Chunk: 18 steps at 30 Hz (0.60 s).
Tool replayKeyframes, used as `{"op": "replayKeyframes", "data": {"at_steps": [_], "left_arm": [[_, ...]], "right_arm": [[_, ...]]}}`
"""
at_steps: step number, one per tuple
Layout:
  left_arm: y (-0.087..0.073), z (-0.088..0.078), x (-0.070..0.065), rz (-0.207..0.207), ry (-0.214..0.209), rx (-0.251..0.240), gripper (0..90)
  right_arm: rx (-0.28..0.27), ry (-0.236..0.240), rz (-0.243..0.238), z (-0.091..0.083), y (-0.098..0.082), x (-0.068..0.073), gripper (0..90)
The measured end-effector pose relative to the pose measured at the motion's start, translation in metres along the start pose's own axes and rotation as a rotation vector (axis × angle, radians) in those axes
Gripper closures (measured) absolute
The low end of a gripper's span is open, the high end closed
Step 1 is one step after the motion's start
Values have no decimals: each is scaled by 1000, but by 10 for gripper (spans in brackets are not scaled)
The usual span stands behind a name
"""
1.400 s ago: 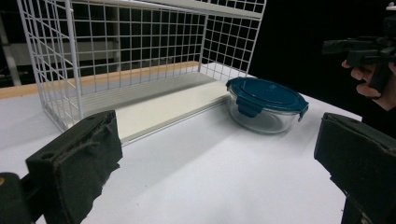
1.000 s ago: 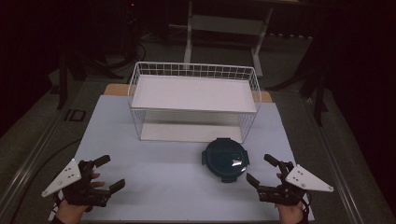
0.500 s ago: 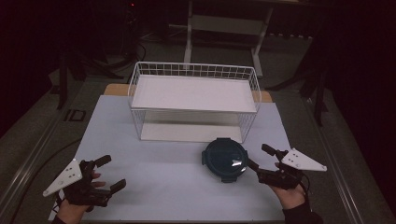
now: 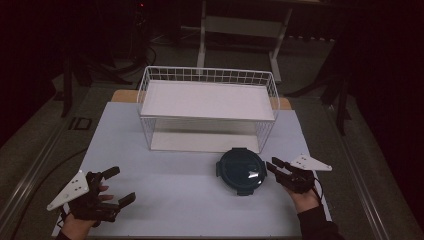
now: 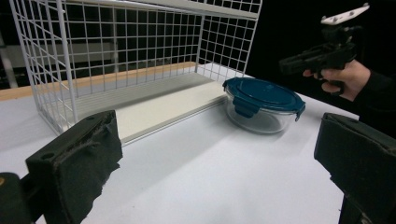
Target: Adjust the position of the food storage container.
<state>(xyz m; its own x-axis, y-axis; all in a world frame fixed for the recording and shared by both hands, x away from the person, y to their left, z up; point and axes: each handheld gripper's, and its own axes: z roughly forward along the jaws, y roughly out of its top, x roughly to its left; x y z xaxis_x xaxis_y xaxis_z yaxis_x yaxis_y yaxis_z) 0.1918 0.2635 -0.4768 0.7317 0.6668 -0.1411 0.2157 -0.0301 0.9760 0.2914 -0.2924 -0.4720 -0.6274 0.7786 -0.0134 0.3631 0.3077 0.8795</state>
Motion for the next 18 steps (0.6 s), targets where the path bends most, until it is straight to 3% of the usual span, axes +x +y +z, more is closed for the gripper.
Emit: {"op": "replayKeyframes", "data": {"at_steps": [8, 11, 18], "left_arm": [[0, 0, 0, 0, -1, -2, 6], [0, 0, 0, 2, -3, 4, 7], [-1, 0, 0, 4, -3, 8, 7]], "right_arm": [[54, -29, -4, 13, -10, -4, 793], [80, -38, 0, 16, -15, -7, 884], [107, -12, 20, 18, -19, -9, 900]]}}
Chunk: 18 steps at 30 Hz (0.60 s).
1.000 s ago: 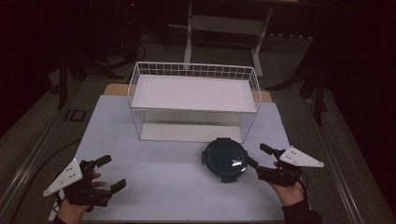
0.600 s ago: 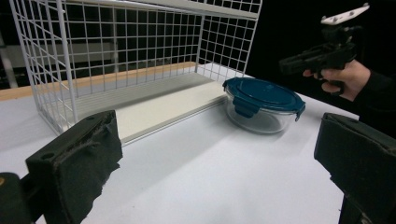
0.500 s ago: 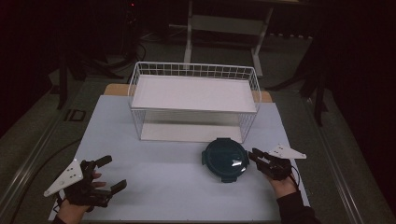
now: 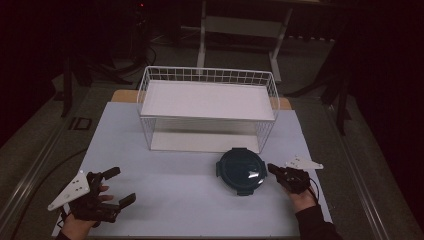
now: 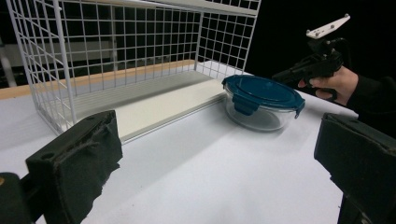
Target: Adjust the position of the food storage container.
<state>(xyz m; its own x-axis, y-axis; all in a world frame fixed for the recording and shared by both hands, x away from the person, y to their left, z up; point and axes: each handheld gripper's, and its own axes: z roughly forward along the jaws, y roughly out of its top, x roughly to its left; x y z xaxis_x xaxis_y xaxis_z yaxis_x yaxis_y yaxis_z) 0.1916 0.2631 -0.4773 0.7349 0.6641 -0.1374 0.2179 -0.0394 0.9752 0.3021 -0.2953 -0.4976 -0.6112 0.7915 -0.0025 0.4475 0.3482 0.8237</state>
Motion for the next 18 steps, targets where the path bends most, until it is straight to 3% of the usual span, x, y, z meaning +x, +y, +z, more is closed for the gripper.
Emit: {"op": "replayKeyframes", "data": {"at_steps": [4, 10, 12, 18], "left_arm": [[0, 0, 0, 1, 1, 0, 7], [0, 1, -1, 2, -1, 3, 7], [0, 1, -1, 5, -1, 8, 7], [0, 2, -2, 8, -3, 11, 7]], "right_arm": [[9, 27, -3, 2, -1, 1, 900], [6, 27, 6, 2, -1, 3, 900], [4, 8, -9, 2, 1, 6, 900], [2, 35, -2, 5, 3, 11, 900]]}}
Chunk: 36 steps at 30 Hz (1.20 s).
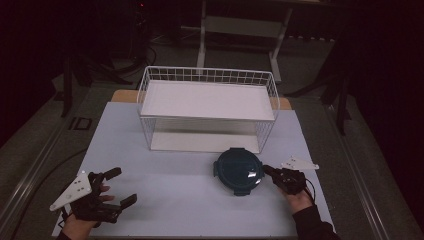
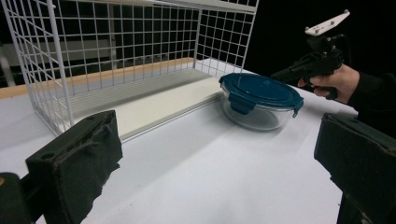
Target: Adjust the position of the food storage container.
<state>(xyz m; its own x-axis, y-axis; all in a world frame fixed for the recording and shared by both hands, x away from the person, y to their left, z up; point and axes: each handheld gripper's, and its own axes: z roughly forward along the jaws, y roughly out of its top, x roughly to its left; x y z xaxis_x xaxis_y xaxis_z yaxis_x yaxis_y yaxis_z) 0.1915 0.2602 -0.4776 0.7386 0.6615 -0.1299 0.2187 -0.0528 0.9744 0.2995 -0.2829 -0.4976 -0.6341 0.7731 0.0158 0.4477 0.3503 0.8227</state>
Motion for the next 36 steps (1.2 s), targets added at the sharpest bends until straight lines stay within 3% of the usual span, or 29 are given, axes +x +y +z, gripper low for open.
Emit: {"op": "replayKeyframes", "data": {"at_steps": [20, 36], "left_arm": [[0, 1, -1, 3, -5, 6, 7], [0, 1, -2, 2, -9, 6, 7]], "right_arm": [[-1, 90, -31, 17, 13, 29, 900], [1, 133, -50, 37, 26, 45, 900]]}}
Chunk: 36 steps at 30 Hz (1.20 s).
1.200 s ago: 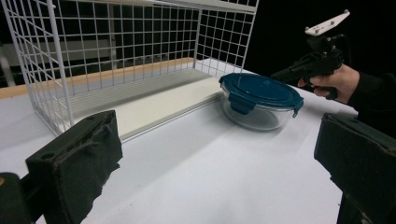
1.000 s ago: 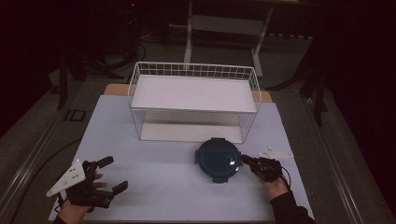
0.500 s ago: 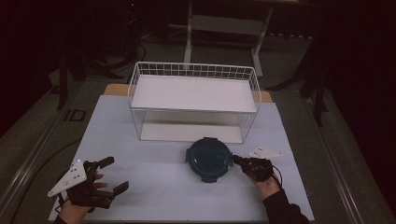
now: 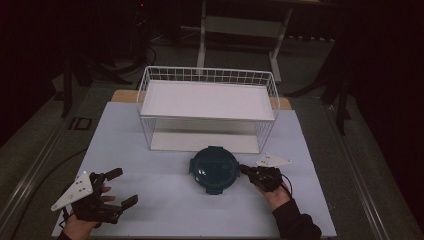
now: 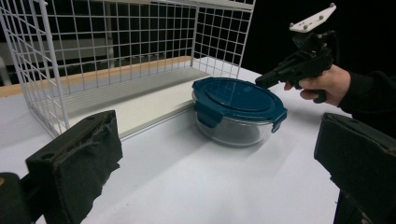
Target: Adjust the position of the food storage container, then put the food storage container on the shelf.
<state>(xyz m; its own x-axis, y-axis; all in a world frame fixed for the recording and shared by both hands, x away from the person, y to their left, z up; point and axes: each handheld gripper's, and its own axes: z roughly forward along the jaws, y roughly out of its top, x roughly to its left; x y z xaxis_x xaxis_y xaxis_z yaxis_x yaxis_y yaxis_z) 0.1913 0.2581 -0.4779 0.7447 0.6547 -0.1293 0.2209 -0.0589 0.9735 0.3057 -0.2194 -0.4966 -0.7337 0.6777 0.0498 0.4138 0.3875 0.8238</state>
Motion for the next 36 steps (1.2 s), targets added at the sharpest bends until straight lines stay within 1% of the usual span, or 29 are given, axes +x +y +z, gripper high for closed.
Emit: {"op": "replayKeyframes", "data": {"at_steps": [8, 12, 13, 17, 22, 24, 25, 28, 29, 30, 32, 33, 34, 35, 36], "left_arm": [[0, 0, 0, 2, -3, 3, 7], [0, 1, -1, 6, -6, 8, 6], [0, 1, -1, 5, -6, 7, 7], [0, 0, -1, 5, -4, 3, 7], [0, 0, -1, 6, -6, 4, 6], [0, 0, -2, 7, -7, 4, 6], [0, 1, -2, 7, -8, 5, 6], [0, 2, -2, 7, -12, 11, 7], [0, 3, -3, 6, -14, 11, 7], [0, 4, -3, 3, -19, 12, 6], [1, 6, -4, 9, -23, 22, 6], [1, 6, -4, 9, -23, 22, 7], [2, 9, -6, 4, -36, 21, 7], [3, 10, -7, -1, -41, 20, 7], [4, 11, -8, -6, -47, 21, 6]], "right_arm": [[-3, 25, -9, 12, 7, 6, 900], [-7, 25, -10, 14, 8, 8, 900], [-11, 25, -7, 14, 8, 8, 900], [-29, 6, -21, 12, 7, 12, 892], [-54, 11, -19, 6, 10, 14, 842], [-76, 20, -12, 0, 11, 15, 793], [-77, 33, -7, -1, 12, 15, 776], [-91, 40, -5, -4, 12, 15, 750], [-99, 49, 5, -7, 12, 15, 713], [-106, 52, 4, -8, 12, 15, 699], [-123, 66, 8, -12, 13, 16, 621], [-123, 66, 8, -12, 13, 16, 621], [-123, 72, 3, -13, 13, 17, 598], [-139, 78, -11, -17, 15, 20, 497], [-141, 81, -17, -19, 15, 21, 460]]}}
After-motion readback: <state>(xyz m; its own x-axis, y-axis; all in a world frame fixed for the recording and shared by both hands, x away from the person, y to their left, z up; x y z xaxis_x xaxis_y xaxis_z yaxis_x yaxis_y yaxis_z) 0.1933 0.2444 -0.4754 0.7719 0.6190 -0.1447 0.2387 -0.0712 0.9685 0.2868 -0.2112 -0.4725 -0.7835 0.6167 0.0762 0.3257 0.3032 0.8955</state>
